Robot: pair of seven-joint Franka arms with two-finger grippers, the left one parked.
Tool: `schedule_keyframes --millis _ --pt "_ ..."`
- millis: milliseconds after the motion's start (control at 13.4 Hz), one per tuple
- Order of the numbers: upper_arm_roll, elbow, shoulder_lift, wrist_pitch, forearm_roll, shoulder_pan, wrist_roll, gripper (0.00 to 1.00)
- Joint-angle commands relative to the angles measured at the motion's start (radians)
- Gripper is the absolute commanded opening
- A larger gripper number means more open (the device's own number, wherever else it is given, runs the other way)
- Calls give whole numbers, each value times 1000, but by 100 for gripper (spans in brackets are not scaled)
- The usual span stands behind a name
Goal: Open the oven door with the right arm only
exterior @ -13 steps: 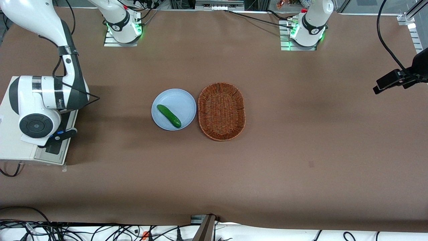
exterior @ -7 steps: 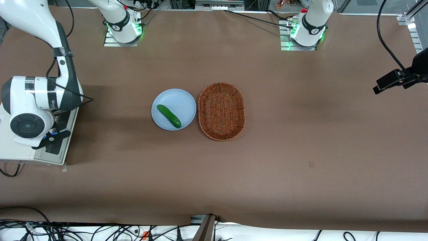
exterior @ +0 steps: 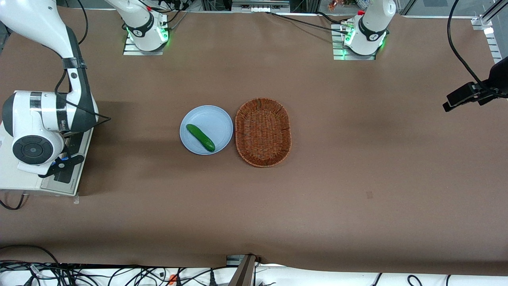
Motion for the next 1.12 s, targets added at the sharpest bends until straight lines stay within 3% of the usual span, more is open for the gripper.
schedule_keyframes --millis 0,1043 --pt "7 -12 11 25 -11 -8 -8 0" --pt "7 -9 64 92 21 -15 4 0"
